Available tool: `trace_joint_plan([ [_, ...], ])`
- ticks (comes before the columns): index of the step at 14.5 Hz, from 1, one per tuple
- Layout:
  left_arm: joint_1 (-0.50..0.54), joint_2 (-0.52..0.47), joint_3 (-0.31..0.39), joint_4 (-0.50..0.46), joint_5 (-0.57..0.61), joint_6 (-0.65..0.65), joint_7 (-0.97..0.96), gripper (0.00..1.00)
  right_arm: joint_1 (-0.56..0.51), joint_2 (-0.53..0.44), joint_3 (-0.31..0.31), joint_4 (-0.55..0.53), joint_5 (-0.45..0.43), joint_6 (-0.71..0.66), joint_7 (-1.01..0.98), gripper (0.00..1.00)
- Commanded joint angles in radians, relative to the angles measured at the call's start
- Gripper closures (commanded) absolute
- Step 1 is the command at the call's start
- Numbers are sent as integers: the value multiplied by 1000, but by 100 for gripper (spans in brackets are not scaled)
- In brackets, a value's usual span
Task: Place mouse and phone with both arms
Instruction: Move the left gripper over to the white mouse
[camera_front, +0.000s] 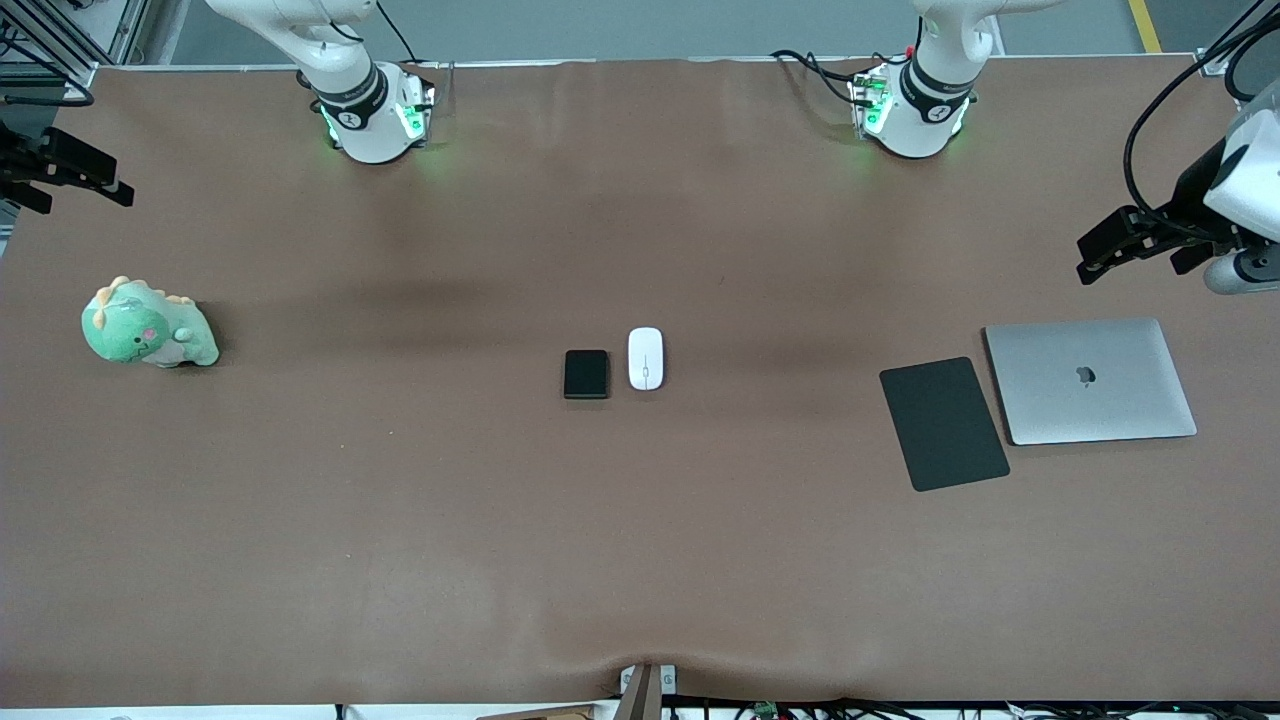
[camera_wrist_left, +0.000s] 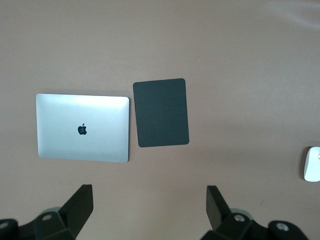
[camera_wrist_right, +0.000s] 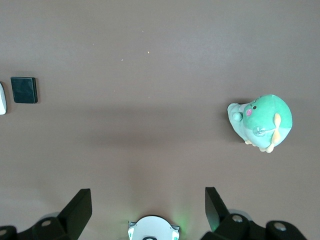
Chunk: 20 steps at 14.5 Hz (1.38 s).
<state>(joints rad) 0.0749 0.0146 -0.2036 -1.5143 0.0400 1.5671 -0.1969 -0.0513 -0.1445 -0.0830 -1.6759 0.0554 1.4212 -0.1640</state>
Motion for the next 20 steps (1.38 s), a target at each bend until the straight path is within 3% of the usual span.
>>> trace_joint_plan([
  [1, -12, 16, -20, 5, -3, -4, -12, 0, -5, 48, -4, 58, 1, -24, -9, 0],
  [7, -124, 96, -40, -15, -3, 51, -73, 0, -13, 112, -4, 143, 1, -59, -9, 0],
  [12, -274, 189, -43, -49, -6, 207, -163, 0, -13, 131, -27, 162, 15, -68, -9, 0],
  [17, -461, 300, -42, -122, 0, 422, -416, 0, -13, 137, -31, 160, 15, -88, -9, 0],
  [20, -561, 399, -42, -136, 75, 545, -579, 0, -10, 149, -31, 159, 9, -99, -9, 0],
])
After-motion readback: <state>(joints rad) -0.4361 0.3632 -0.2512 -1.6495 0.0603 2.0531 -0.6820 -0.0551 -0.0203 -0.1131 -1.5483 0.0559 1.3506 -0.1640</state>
